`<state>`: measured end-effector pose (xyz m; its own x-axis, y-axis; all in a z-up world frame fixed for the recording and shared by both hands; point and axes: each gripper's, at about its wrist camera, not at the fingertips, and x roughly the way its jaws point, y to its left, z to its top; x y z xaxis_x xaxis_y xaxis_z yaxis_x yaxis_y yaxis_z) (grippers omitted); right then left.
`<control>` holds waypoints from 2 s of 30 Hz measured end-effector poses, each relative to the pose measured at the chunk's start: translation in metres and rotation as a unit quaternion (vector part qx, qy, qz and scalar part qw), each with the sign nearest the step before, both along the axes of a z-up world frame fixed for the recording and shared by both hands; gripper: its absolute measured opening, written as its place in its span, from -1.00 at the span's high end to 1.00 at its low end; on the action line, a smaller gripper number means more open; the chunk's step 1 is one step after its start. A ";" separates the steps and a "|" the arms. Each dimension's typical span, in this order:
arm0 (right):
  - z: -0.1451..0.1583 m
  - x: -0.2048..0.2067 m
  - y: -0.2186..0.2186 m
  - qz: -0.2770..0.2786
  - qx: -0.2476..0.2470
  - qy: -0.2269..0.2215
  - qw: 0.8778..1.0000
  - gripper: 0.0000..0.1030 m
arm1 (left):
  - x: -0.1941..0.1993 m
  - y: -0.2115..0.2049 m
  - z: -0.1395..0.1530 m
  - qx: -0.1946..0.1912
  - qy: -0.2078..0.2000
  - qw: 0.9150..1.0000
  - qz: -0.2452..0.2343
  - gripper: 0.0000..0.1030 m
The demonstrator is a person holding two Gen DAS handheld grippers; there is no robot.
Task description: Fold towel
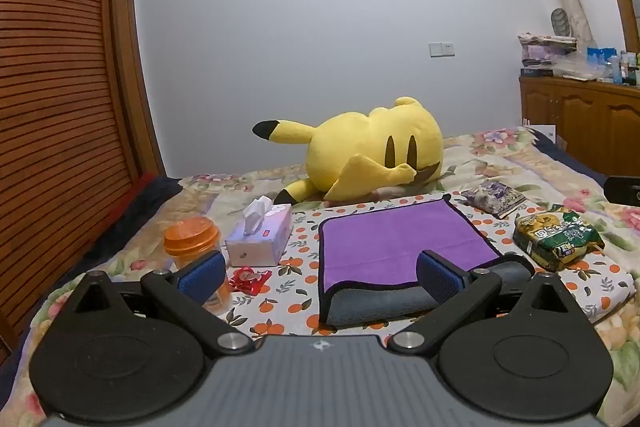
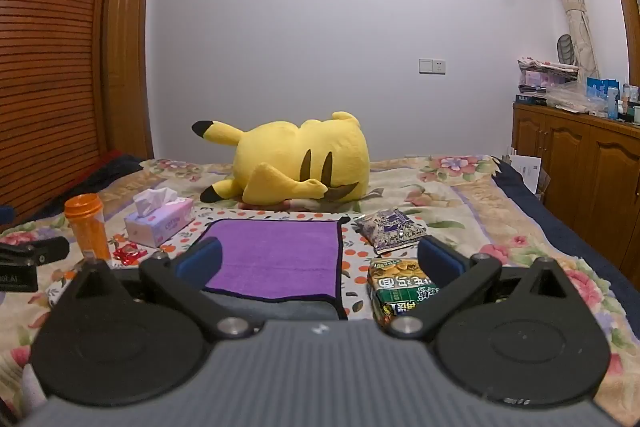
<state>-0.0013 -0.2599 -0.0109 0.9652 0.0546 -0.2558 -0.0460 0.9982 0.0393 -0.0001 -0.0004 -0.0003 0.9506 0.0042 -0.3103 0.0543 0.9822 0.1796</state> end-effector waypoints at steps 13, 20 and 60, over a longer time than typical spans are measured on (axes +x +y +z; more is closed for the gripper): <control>0.000 0.000 -0.002 0.000 0.001 -0.001 1.000 -1.00 | -0.005 0.004 0.001 -0.003 -0.001 1.000 0.002 -1.00; 0.000 0.000 -0.002 0.000 0.000 -0.001 1.000 -1.00 | -0.001 0.004 0.000 -0.006 0.000 1.000 0.003 -1.00; 0.000 0.001 -0.003 0.000 0.000 -0.001 1.000 -1.00 | 0.002 0.003 -0.001 -0.008 0.002 1.000 0.003 -1.00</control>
